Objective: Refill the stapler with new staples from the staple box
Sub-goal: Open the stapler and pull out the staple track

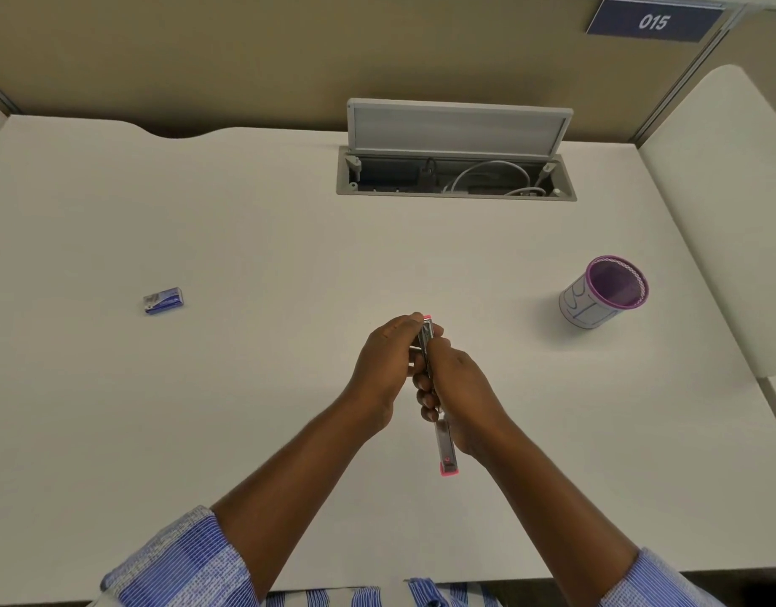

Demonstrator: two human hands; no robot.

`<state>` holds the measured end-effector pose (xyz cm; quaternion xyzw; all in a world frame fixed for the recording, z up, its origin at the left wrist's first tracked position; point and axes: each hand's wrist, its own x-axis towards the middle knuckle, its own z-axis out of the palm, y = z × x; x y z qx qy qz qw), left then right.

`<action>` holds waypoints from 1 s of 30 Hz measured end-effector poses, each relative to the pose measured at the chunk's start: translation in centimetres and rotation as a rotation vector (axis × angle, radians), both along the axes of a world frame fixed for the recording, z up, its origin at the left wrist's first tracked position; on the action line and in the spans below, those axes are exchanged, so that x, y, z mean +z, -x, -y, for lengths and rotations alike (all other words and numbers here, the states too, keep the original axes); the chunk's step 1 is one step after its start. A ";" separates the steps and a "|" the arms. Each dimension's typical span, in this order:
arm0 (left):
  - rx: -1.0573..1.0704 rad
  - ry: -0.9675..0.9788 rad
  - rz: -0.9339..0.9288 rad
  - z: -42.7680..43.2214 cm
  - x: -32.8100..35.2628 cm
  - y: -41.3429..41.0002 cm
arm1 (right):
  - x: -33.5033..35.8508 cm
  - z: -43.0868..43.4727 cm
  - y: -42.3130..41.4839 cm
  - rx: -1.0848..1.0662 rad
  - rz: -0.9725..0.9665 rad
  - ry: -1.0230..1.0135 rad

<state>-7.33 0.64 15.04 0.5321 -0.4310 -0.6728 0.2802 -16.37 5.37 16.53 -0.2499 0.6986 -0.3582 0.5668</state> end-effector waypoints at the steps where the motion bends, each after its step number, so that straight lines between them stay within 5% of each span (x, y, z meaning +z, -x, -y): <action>1: -0.005 0.001 0.006 0.0 0.0 0.0 | 0.0 0.0 0.0 -0.001 0.010 -0.001; 14: 0.030 -0.120 -0.040 0.1 -0.4 -0.4 | 0.3 -0.3 -0.2 0.052 0.067 0.004; 20: 0.124 -0.260 -0.220 0.3 -0.3 -0.6 | 0.4 -0.5 -0.2 0.085 0.035 0.018; 30: 0.198 -0.585 -0.779 1.4 0.1 -1.2 | 0.4 -0.8 -0.5 0.484 -0.921 0.403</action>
